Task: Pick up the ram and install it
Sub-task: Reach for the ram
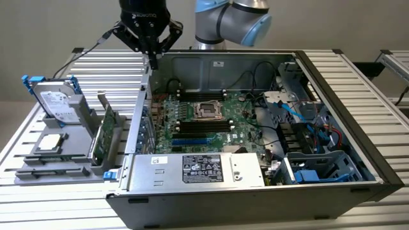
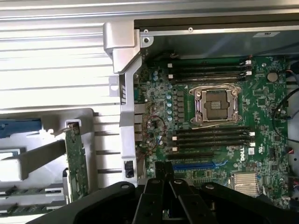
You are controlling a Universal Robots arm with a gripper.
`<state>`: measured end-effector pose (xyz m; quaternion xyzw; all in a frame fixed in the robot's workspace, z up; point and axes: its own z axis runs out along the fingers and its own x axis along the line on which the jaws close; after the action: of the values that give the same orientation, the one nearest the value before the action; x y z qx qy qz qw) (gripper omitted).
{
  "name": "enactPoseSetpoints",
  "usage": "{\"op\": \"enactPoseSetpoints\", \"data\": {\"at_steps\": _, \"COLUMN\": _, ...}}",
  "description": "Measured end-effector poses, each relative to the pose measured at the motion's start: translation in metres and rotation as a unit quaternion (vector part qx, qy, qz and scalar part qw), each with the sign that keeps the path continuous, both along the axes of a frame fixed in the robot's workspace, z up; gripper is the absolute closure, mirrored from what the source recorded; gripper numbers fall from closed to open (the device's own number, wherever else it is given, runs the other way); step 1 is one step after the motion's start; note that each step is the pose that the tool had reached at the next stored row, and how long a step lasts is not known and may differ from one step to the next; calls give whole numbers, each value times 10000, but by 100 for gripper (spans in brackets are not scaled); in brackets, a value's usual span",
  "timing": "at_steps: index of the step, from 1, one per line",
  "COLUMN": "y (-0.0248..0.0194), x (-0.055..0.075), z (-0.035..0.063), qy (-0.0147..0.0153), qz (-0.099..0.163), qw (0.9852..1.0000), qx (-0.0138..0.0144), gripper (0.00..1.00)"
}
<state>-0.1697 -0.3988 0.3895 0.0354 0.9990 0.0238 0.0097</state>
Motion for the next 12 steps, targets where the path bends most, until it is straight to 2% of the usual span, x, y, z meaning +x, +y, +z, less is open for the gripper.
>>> {"op": "enactPoseSetpoints", "data": {"at_steps": 4, "y": 0, "x": -180, "z": -27, "qy": 31, "qz": 0, "qw": 10000, "qx": -11, "gripper": 89}}
{"op": "enactPoseSetpoints", "data": {"at_steps": 9, "y": -1, "x": -369, "z": -49, "qy": 139, "qz": 1, "qw": 9999, "qx": -11, "gripper": 89}}
{"op": "enactPoseSetpoints", "data": {"at_steps": 12, "y": -1, "x": -497, "z": -64, "qy": 184, "qz": 1, "qw": 9998, "qx": -11, "gripper": 89}}
